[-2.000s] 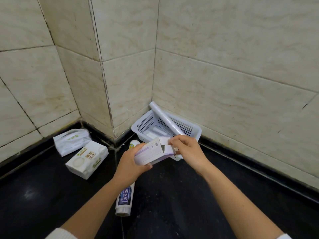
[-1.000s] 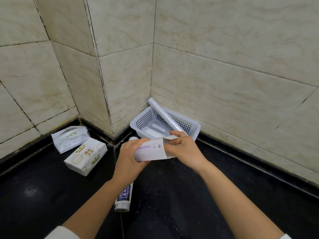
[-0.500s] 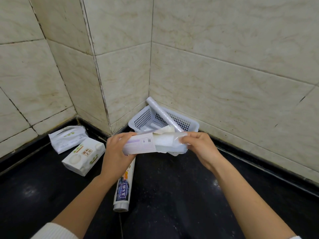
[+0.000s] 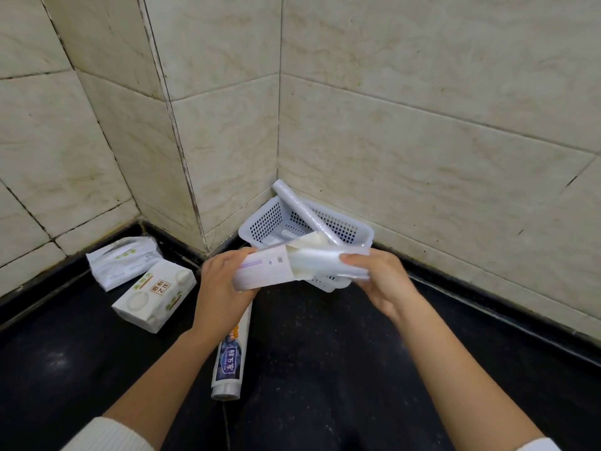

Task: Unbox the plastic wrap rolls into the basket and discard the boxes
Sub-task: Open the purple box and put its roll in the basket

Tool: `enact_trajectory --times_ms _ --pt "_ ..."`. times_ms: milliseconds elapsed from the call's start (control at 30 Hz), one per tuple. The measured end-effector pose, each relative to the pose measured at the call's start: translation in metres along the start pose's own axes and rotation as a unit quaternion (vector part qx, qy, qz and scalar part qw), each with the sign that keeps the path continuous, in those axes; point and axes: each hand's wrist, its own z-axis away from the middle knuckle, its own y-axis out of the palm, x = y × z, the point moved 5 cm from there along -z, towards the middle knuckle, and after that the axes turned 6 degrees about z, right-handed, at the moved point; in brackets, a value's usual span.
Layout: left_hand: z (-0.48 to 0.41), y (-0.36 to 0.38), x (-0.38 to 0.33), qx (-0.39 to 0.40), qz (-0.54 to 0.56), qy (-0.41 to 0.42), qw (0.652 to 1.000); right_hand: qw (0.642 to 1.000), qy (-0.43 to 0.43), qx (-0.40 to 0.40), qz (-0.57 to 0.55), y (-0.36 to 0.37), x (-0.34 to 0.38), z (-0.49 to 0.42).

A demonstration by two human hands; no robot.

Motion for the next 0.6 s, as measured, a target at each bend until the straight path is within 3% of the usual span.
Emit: enact_trajectory --times_ms 167,267,367,467,600 --pt "0.001 0.005 0.002 0.017 0.108 -0.055 0.992 0.981 0.010 -0.001 -0.196 -0.034 0.023 -0.013" --pt "0.005 0.022 -0.001 0.065 0.152 -0.074 0.983 0.974 -0.003 -0.026 -0.225 -0.049 0.028 -0.025" --pt "0.017 0.058 -0.011 0.224 0.102 -0.041 0.968 0.977 0.032 -0.073 -0.196 -0.054 0.016 -0.041" --pt "0.039 0.105 -0.020 0.416 -0.030 -0.013 0.909 0.982 0.079 -0.107 -0.134 -0.051 -0.008 -0.061" --pt "0.046 0.150 -0.035 0.478 -0.107 0.053 0.870 0.979 0.111 -0.150 -0.085 -0.047 -0.030 -0.085"
